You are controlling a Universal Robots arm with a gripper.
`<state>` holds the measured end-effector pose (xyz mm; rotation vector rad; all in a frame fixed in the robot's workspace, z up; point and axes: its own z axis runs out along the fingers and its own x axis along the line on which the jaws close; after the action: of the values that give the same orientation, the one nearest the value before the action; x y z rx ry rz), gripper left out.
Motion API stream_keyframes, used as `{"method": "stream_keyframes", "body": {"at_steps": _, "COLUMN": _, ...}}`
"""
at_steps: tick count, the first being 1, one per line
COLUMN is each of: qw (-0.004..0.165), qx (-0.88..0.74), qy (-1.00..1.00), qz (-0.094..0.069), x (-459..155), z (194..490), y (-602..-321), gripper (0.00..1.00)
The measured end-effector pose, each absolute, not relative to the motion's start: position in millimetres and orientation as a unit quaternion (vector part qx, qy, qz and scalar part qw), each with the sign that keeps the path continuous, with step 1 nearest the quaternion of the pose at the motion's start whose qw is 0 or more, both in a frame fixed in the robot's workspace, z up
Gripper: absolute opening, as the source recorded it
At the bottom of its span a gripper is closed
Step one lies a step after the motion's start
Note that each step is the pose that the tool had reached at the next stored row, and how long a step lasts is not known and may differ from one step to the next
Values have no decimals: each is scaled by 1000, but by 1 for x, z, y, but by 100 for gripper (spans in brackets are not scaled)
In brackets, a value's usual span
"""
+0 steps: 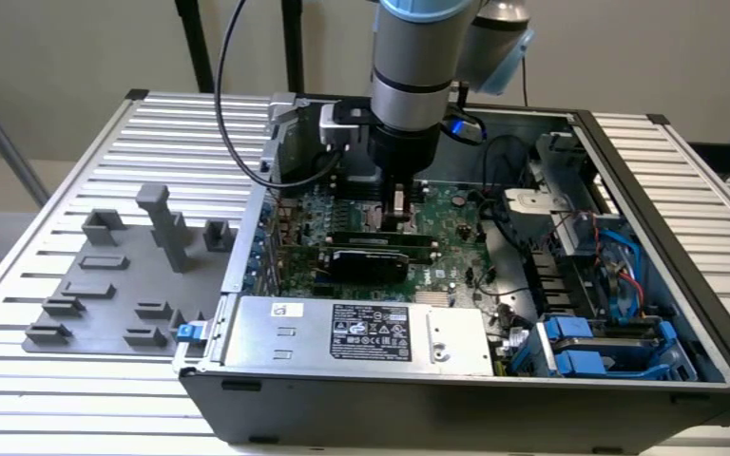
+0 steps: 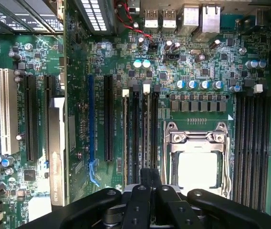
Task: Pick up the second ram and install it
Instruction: 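Press down the second ram until it locks into place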
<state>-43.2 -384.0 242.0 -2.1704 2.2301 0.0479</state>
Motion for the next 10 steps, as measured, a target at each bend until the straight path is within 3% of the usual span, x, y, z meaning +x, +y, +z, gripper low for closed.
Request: {"method": "stream_keyframes", "body": {"at_steps": 10, "qw": 13, "qx": -696, "qy": 718, "qz": 17, "x": -43, "z": 237, "y": -381, "gripper": 0}}
